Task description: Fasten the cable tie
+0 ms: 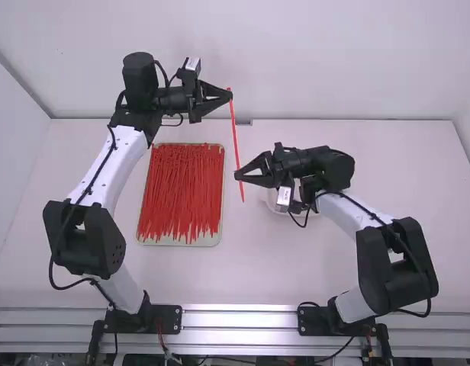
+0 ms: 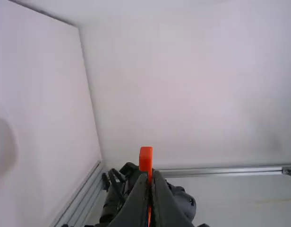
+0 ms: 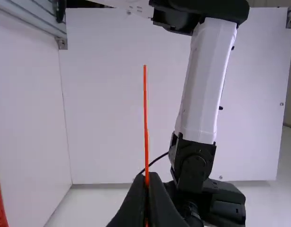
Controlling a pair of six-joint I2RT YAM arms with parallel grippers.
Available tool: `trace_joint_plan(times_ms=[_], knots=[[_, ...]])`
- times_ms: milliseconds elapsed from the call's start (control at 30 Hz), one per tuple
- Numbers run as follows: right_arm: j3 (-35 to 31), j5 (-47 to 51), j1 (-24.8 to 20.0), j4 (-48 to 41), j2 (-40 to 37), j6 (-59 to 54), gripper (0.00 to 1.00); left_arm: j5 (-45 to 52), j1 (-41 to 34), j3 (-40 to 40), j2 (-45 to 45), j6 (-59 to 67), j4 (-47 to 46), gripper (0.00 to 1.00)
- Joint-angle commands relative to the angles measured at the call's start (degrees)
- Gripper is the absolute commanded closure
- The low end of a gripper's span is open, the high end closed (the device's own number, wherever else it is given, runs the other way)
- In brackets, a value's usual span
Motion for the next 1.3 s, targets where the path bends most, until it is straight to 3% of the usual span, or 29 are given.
trace_joint_plan(times_ms=[0,267,367,467,633,867,1000,1167,1267], knots=[[-0.4,0.7,-0.1,0.1,-1.5,2.8,1.0,1.4,0.2,-0.3,0.0,1.3,0.2,0.98],[-0.4,-2.4,-0.2,-0.3,-1.5,20.3,1.0,1.7,0.2,-0.3,0.0,5.4,-2.5,0.98],[-0.4,-1.2,-0.2,-0.2,-1.5,37.6,1.0,2.7,0.1,-0.3,0.0,7.3,-2.6,0.98],[-0.4,1.3,-0.2,-0.2,-1.5,47.0,1.0,3.9,0.0,-0.3,0.0,8.5,-2.6,0.98],[-0.4,2.7,-0.3,-0.1,-1.5,49.3,1.0,4.7,-0.5,-0.3,0.0,8.9,-2.5,0.98],[-0.4,-2.3,2.0,-1.6,-1.5,48.8,1.0,6.5,-0.5,-0.3,0.0,15.0,-2.6,0.98],[-0.3,1.5,2.9,-2.9,-1.5,53.4,1.0,7.8,-0.5,-0.3,0.0,17.7,-2.5,0.98],[0.1,17.1,2.5,-2.8,-1.5,67.9,1.0,9.3,-0.5,-0.3,0.0,28.2,-2.2,0.98],[2.3,18.9,1.2,-4.6,-1.5,76.4,1.0,10.3,-0.5,-0.3,0.0,32.6,-2.3,0.98]])
